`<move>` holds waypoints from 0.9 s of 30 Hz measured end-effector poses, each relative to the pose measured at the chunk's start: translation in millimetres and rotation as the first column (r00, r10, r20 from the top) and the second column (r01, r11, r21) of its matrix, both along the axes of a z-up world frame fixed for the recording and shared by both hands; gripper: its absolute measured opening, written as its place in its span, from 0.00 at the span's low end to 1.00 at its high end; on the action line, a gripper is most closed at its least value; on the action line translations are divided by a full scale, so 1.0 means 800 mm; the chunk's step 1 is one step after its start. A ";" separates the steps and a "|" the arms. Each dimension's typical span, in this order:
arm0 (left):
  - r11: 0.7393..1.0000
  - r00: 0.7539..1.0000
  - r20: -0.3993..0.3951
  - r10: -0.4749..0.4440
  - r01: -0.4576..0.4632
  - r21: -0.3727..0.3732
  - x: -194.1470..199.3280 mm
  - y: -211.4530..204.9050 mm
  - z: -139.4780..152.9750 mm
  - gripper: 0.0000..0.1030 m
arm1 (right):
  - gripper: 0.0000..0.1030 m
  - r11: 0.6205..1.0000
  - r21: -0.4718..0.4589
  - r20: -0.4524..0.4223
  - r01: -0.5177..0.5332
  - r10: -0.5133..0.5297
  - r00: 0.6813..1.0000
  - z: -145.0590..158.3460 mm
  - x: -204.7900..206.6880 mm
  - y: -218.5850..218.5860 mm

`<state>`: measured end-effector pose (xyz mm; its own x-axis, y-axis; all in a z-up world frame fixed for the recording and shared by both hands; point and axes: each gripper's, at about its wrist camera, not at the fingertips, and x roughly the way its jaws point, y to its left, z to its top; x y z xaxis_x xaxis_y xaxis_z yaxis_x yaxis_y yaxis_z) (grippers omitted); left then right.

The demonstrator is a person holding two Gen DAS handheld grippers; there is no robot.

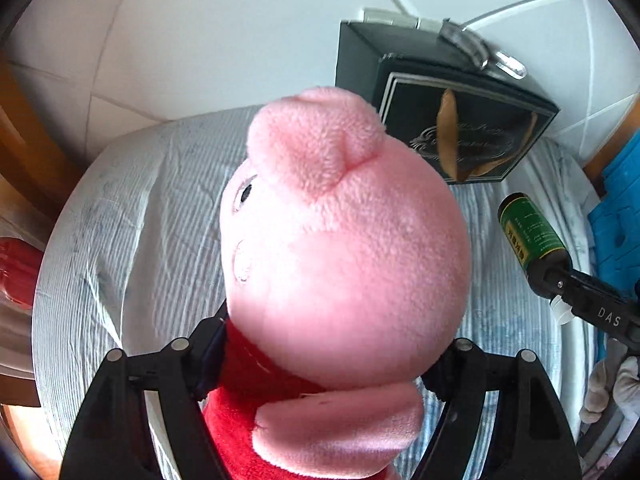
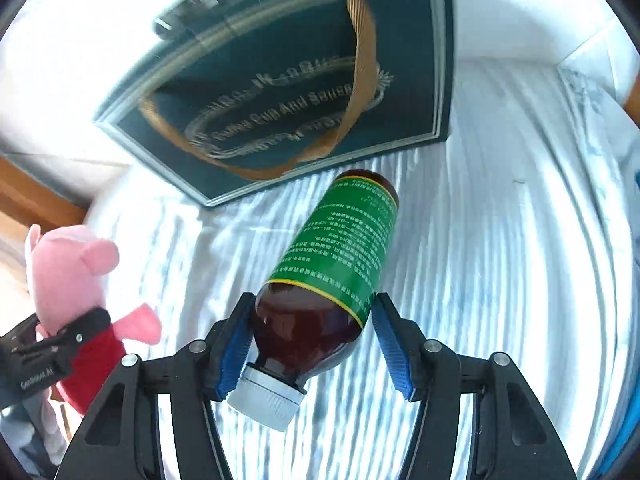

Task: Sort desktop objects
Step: 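Carry the pig plush and green bottle into the blue crate and release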

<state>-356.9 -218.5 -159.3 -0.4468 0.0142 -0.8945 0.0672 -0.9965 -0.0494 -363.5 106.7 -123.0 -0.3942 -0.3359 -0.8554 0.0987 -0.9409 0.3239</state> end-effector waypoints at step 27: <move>0.914 0.812 -0.450 -0.373 0.404 -0.029 0.228 0.348 0.305 0.74 | 0.57 0.967 0.049 -0.563 0.249 -0.179 0.807 0.286 0.314 0.163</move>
<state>-174.2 60.0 84.6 -0.7341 0.3214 -0.5981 -0.3692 -0.9282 -0.0456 -112.7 236.9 105.7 -0.8599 -0.1010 -0.5005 0.0191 -0.9859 0.1661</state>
